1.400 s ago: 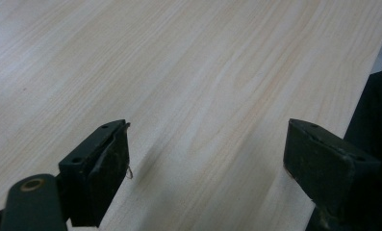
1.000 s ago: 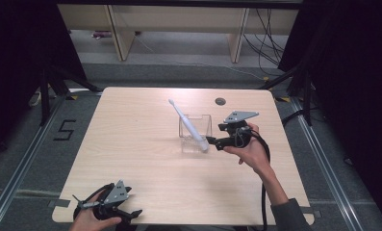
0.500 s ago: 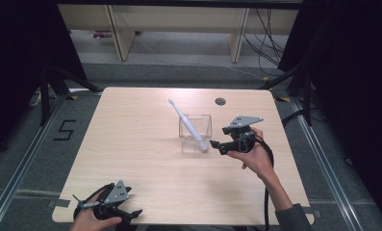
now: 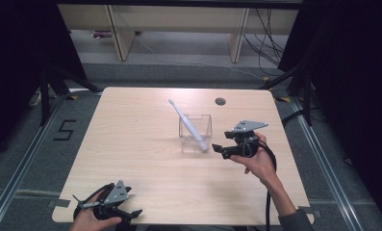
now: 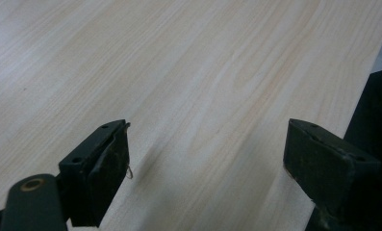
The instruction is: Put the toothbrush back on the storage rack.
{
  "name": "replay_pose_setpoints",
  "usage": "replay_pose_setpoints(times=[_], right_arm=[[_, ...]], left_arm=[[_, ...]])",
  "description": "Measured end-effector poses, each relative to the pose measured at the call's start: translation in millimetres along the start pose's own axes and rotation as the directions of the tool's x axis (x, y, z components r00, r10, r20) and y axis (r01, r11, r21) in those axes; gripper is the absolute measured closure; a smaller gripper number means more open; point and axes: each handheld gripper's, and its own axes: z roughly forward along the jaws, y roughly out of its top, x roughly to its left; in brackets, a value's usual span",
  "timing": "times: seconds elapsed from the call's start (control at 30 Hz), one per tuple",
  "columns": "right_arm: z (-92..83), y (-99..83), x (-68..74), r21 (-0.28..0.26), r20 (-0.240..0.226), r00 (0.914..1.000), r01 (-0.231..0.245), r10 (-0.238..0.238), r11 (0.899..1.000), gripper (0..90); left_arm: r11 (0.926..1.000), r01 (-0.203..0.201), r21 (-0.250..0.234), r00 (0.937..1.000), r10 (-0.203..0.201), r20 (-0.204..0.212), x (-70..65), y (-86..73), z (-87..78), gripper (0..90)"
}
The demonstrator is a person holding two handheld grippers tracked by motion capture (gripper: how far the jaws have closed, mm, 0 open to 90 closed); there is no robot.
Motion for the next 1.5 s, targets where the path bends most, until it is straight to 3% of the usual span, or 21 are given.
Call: replay_pose_setpoints(times=[0.03, 0.07, 0.3, 0.33, 0.43, 0.5, 0.53, 0.57, 0.6, 0.63, 0.7, 0.8, 0.83, 0.87, 1.0, 1.07, 1.1, 1.17, 1.23, 1.27, 1.5], right_arm=[[-0.7, -1.6, -1.3, -0.007, 0.008, 0.9998, 0.016, -0.016, 1.000, 28.3], [-0.1, -4.1, 0.1, -0.013, -0.001, 0.9999, -0.011, 0.011, 1.000, 28.3], [0.0, -18.5, -0.7, 0.010, 0.013, 0.9992, -0.038, 0.038, 0.999, 28.1], [0.4, -20.2, -1.7, 0.007, 0.014, 0.9998, -0.014, 0.014, 1.000, 28.1], [1.7, -24.2, 2.9, 0.013, -0.001, 0.9987, -0.052, 0.052, 0.999, 28.1], [2.6, -27.1, 4.1, 0.016, -0.008, 0.9989, -0.047, 0.047, 0.999, 28.1], [3.5, -28.2, 2.9, 0.004, 0.006, 0.9999, -0.015, 0.015, 1.000, 28.0], [3.9, -29.9, 5.2, 0.016, 0.000, 0.9994, -0.035, 0.035, 0.999, 28.0], [6.6, -31.6, 4.6, 0.007, -0.020, 0.9997, -0.015, 0.015, 1.000, 28.1], [4.6, -32.9, 8.8, 0.039, -0.017, 0.9980, -0.060, 0.061, 0.997, 28.0], [7.7, -35.7, 8.0, 0.023, -0.015, 0.9997, -0.018, 0.018, 1.000, 27.8], [8.7, -39.7, 12.4, 0.036, -0.022, 0.9985, -0.049, 0.049, 0.998, 27.6], [9.3, -40.2, 10.9, 0.037, -0.029, 0.9992, -0.025, 0.026, 0.999, 27.5], [9.1, -42.0, 14.6, 0.040, -0.019, 0.9979, -0.062, 0.062, 0.997, 27.3], [9.1, -45.6, 14.6, 0.032, -0.019, 0.9994, -0.028, 0.029, 0.999, 26.2], [9.0, -47.6, 18.3, 0.054, -0.021, 0.9974, -0.068, 0.070, 0.996, 22.5], [9.3, -48.7, 16.6, 0.045, -0.004, 0.9992, -0.039, 0.039, 0.998, 22.2], [9.0, -51.6, 20.4, 0.066, -0.009, 0.9968, -0.078, 0.079, 0.995, 21.3], [9.2, -54.9, 19.7, 0.067, -0.001, 0.9987, -0.051, 0.051, 0.996, 19.5], [9.9, -56.2, 22.0, 0.070, -0.015, 0.9965, -0.081, 0.082, 0.994, 18.7], [7.4, -64.5, 25.1, 0.064, 0.009, 0.9985, -0.055, 0.054, 0.996, 17.9]], left_arm=[[1.0000, -0.005, 0.005, 1.0000, 0.005, -0.001, 0.4, -0.1, -0.2, 15.7], [1.0000, -0.003, 0.004, 1.0000, 0.003, -0.001, 0.4, -0.2, 0.0, 15.7], [1.0000, -0.002, 0.008, 1.0000, 0.002, 0.007, 0.5, 0.4, -0.3, 15.7], [1.0000, -0.002, 0.007, 1.0000, 0.002, 0.008, 0.7, 0.4, -0.3, 15.7], [1.0000, 0.001, -0.001, 1.0000, -0.001, -0.001, 0.0, 0.2, 0.6, 15.7], [1.0000, 0.002, -0.001, 1.0000, -0.002, 0.002, -0.6, 0.0, 0.5, 15.7], [1.0000, 0.000, 0.000, 1.0000, 0.000, 0.006, -0.4, -0.1, 0.5, 15.7], [1.0000, 0.000, 0.008, 1.0000, 0.000, 0.006, -0.1, 0.1, 0.1, 15.7], [1.0000, 0.000, -0.001, 1.0000, 0.000, 0.001, -0.5, 0.0, 0.2, 15.7], [1.0000, 0.001, -0.002, 1.0000, -0.001, 0.002, -0.3, 0.0, 0.2, 15.7], [1.0000, -0.005, 0.004, 1.0000, 0.005, 0.001, 0.5, -0.3, -0.1, 15.7], [1.0000, -0.001, 0.001, 1.0000, 0.001, 0.000, 0.4, 0.0, 0.3, 15.7], [1.0000, 0.000, 0.000, 1.0000, 0.000, 0.001, -0.2, -0.1, 0.3, 15.7], [1.0000, 0.001, -0.001, 1.0000, -0.001, 0.002, -0.6, -0.1, 0.3, 15.7], [0.9999, -0.002, 0.010, 1.0000, 0.002, 0.002, 1.2, 0.1, -0.2, 15.7], [1.0000, 0.002, -0.002, 1.0000, -0.002, -0.001, 0.1, 0.1, 0.1, 15.7], [1.0000, 0.001, -0.002, 1.0000, -0.001, 0.001, -0.2, 0.1, 0.3, 15.7], [1.0000, 0.001, 0.000, 1.0000, -0.001, 0.001, -0.5, 0.0, 0.3, 15.7], [1.0000, 0.000, -0.001, 1.0000, 0.000, 0.003, 0.3, -0.3, 0.1, 15.7], [0.9999, 0.002, 0.010, 1.0000, -0.002, 0.001, 0.8, -0.1, -0.2, 15.7], [1.0000, -0.001, 0.002, 1.0000, 0.001, -0.002, 0.0, -0.3, 0.1, 15.7]])
